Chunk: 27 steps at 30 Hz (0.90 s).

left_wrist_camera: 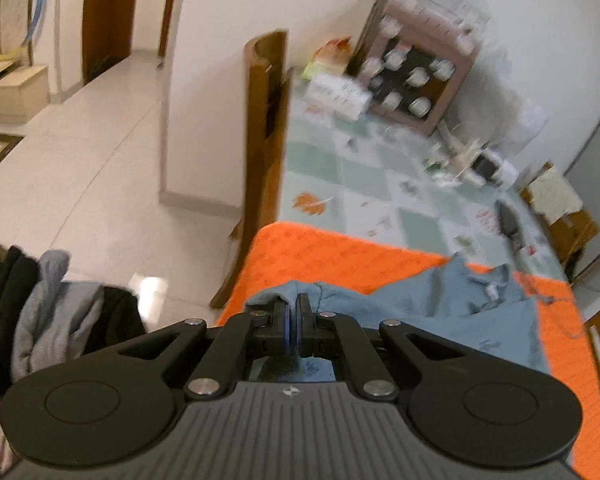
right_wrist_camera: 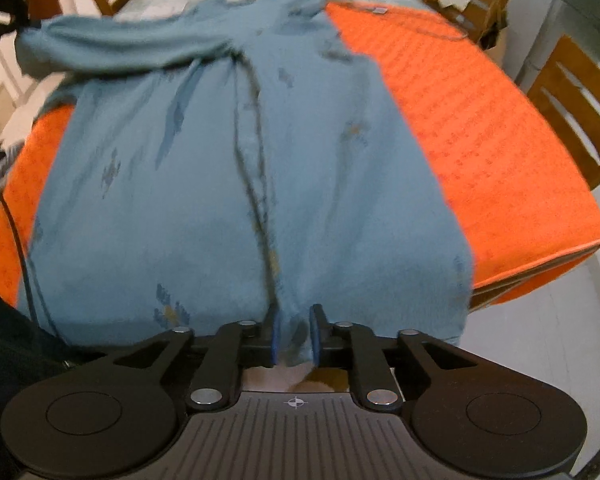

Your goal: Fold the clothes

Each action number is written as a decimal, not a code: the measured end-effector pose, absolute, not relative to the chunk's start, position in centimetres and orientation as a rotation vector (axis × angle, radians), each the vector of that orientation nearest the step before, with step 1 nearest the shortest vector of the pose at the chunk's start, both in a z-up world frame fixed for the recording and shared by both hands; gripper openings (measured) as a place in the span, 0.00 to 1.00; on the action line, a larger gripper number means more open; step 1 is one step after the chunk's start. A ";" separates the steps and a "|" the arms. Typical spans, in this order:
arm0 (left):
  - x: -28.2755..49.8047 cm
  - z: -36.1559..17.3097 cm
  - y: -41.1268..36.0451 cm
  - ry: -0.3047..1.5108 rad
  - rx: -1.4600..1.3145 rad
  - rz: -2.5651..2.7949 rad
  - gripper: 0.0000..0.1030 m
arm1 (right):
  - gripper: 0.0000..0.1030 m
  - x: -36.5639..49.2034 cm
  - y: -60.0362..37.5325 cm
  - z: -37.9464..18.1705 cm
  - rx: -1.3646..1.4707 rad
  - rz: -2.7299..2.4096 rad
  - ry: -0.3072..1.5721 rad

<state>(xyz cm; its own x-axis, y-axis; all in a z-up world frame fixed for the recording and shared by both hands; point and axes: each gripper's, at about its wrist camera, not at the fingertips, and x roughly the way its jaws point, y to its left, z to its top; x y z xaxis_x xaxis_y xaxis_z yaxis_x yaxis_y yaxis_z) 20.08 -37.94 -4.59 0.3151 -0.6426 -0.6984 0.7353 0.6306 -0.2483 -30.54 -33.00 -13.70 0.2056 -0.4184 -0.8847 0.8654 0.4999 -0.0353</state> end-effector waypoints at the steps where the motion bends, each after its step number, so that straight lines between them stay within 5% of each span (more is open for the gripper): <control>1: 19.3 -4.0 -37.8 0.833 0.117 -0.932 0.03 | 0.21 -31.0 -33.1 -13.1 0.548 -0.969 0.983; 14: -0.5 2.6 -39.7 0.547 0.274 -1.372 0.03 | 0.24 -36.5 -36.2 -6.6 0.559 -1.095 0.833; 27: -18.5 -6.4 -40.5 0.499 0.622 -1.613 0.03 | 0.25 -40.7 -38.3 -5.5 0.582 -1.085 0.746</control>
<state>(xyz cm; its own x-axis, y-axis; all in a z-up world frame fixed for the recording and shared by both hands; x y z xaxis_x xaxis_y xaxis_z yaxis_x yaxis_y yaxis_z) -18.48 -40.50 -6.39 -0.0803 -0.7554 -0.6503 0.9906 -0.1327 0.0319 -40.68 -38.34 -5.47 0.2724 -0.5652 -0.7787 0.9294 0.3639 0.0609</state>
